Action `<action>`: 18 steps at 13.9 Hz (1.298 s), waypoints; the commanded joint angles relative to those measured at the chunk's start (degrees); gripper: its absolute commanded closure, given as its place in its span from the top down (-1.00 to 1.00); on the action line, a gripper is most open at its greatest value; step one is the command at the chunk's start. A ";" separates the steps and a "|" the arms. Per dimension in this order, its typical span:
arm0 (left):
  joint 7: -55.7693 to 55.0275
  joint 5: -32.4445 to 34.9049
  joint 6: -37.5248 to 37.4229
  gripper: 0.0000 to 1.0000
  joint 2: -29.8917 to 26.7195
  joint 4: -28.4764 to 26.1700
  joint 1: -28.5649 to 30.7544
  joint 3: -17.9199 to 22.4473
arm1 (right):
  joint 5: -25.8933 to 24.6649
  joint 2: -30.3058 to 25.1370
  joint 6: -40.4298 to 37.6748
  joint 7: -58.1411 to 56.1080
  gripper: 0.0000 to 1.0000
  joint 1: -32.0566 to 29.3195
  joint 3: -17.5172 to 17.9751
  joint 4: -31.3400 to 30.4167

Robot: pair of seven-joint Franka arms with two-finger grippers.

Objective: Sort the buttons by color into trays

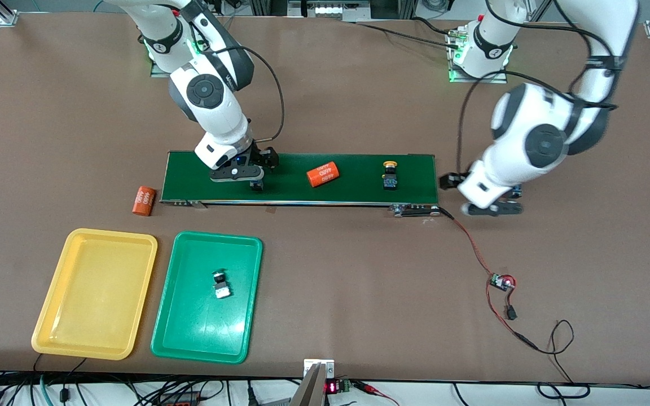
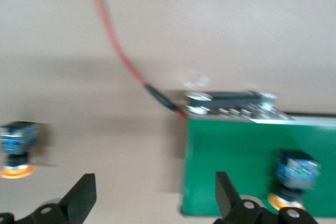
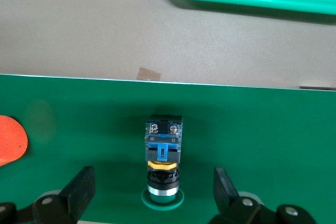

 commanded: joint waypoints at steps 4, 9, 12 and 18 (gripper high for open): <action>23.69 2.35 -0.07 1.00 1.16 -1.75 -0.47 14.98 | -1.69 1.88 1.08 0.82 1.00 -2.49 -0.01 -0.95; 26.61 7.71 3.26 1.00 5.56 -4.56 1.20 17.73 | -3.88 3.90 3.01 0.55 0.80 -3.46 -0.10 -0.78; 26.61 7.63 13.42 1.00 6.80 -10.43 1.20 17.64 | -4.42 4.61 2.93 0.47 0.27 -3.72 -0.10 -0.78; 26.35 6.31 13.91 1.00 7.33 -11.25 1.11 17.02 | -4.42 2.51 -0.74 -1.63 -0.68 -7.14 -0.19 1.85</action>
